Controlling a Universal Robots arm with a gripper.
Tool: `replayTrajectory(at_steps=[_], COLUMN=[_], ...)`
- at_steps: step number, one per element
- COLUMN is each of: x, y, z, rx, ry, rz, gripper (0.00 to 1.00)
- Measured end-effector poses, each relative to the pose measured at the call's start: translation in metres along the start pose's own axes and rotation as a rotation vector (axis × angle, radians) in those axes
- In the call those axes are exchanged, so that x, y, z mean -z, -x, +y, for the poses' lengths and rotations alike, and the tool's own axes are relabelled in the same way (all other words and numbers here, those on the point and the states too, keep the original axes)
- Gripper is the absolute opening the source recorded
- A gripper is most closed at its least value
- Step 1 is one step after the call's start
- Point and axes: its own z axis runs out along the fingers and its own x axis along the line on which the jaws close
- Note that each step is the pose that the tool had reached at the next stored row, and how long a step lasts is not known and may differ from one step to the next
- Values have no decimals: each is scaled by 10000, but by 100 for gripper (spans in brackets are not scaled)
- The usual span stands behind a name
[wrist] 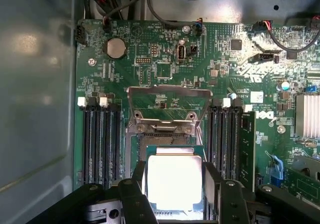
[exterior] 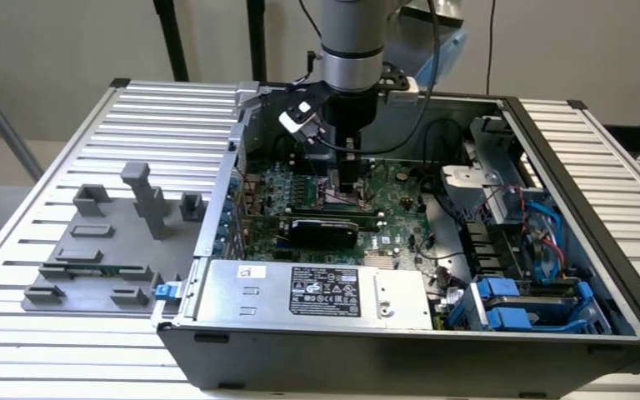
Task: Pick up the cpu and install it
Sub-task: 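Place the cpu into insertion slot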
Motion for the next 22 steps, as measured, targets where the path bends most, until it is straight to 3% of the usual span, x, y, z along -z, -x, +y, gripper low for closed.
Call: replayTrajectory(at_steps=[15, 22], x=[-215, -247], y=[-17, -20], z=[-7, -5], rx=[-22, -21], ry=[-6, -28], rz=[15, 13], gripper=[55, 55])
